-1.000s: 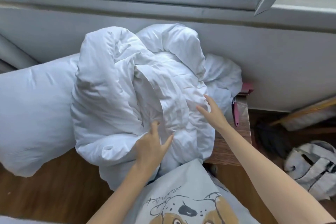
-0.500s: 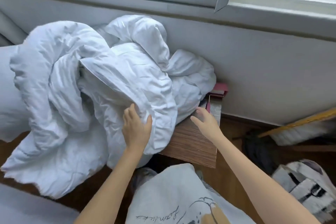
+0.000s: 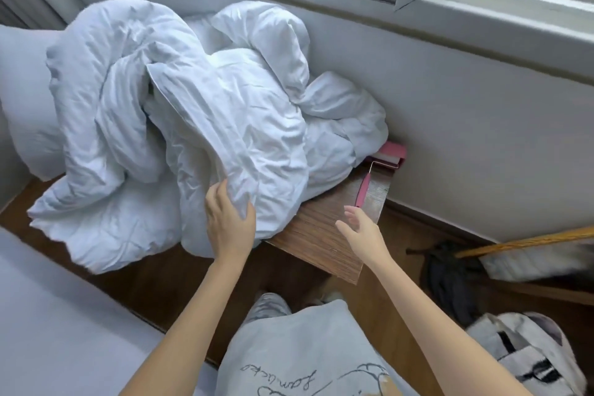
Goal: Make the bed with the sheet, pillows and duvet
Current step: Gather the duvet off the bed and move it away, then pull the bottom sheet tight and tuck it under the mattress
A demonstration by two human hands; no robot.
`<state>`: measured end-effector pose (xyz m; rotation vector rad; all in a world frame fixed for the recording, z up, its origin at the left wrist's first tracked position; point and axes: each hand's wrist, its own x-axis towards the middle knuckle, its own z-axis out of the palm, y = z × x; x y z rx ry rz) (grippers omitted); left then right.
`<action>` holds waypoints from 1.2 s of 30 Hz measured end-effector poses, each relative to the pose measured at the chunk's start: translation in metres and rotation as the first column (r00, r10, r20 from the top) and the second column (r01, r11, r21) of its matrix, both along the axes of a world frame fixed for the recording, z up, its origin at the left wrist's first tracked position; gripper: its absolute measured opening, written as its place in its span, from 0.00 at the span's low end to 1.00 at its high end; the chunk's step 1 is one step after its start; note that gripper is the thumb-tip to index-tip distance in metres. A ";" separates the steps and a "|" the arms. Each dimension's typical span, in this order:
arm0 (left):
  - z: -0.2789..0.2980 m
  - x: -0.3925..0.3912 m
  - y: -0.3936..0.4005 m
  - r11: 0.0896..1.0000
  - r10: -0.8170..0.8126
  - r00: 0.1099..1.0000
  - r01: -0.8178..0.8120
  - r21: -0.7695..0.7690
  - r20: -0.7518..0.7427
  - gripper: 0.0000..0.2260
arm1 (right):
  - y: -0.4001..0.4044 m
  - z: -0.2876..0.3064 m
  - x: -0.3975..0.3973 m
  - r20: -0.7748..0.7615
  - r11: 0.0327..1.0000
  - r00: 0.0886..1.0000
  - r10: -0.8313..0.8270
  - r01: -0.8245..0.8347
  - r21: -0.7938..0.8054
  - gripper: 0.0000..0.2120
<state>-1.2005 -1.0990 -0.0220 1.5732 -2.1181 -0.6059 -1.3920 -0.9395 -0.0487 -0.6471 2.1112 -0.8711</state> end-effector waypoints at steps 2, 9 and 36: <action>-0.004 0.011 0.007 0.999 0.008 1.000 -0.008 0.042 0.002 0.28 | -0.006 0.003 0.011 -0.016 0.998 0.998 0.060 -0.060 0.011 0.22; -0.015 0.106 0.010 0.971 0.197 0.977 -0.205 0.119 0.081 0.26 | -0.055 0.015 0.077 -0.147 0.933 0.923 0.356 -0.359 0.007 0.21; -0.058 0.417 0.093 0.235 0.927 0.326 -0.890 0.392 0.186 0.23 | -0.257 -0.007 0.457 -0.367 -0.271 -0.303 0.879 -0.953 0.137 0.20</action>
